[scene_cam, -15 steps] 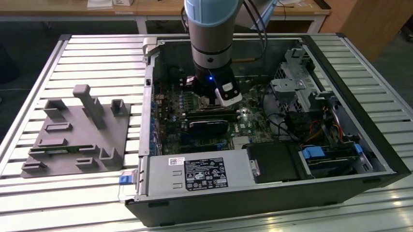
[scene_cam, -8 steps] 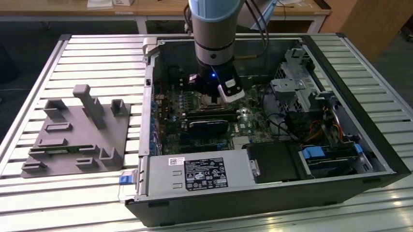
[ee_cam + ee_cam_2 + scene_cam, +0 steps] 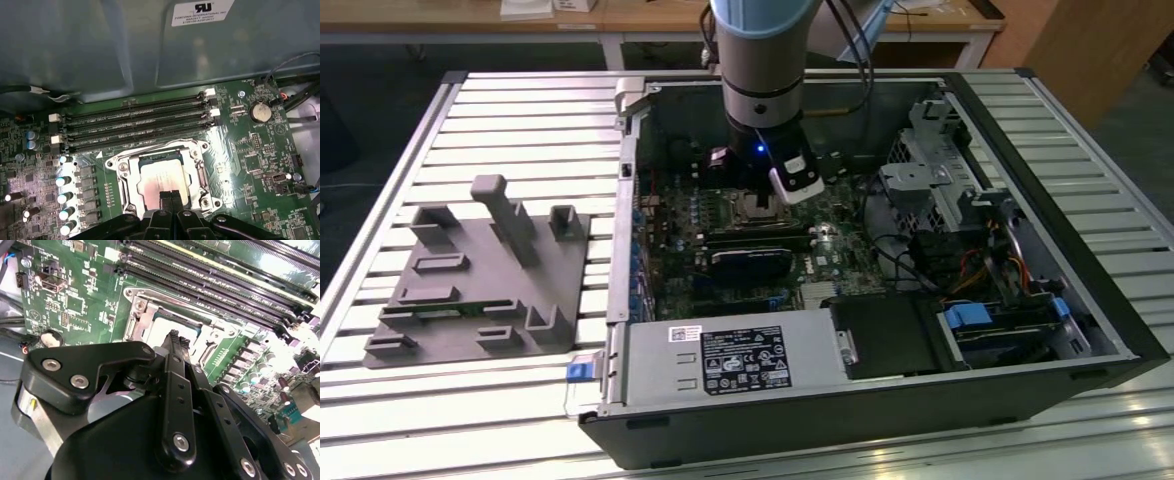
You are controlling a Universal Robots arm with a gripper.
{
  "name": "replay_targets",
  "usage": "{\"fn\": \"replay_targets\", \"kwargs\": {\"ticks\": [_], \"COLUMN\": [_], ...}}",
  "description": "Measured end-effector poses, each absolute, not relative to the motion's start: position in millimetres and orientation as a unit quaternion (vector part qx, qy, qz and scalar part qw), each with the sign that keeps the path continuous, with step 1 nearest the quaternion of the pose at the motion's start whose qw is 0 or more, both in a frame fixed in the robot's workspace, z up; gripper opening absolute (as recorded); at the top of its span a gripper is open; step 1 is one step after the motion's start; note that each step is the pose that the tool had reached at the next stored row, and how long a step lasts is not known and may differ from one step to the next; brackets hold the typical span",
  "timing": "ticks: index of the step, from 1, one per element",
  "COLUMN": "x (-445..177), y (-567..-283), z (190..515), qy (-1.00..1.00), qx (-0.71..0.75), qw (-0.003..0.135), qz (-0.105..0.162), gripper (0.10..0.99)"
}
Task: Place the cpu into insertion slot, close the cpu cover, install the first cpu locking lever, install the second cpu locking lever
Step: 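Install the second cpu locking lever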
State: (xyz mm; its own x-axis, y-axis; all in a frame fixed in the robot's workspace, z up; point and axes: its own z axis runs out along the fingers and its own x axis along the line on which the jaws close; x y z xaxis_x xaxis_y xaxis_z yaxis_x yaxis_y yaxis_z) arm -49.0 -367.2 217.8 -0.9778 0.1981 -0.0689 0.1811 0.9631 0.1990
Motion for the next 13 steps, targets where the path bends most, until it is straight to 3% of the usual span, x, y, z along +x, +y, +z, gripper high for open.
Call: {"fn": "replay_targets", "kwargs": {"ticks": [13], "x": [-49.0], "y": [-367.1], "z": [227.5], "qy": [0.990], "qx": [0.096], "qw": [0.044], "qz": [0.096], "gripper": [0.106]}}
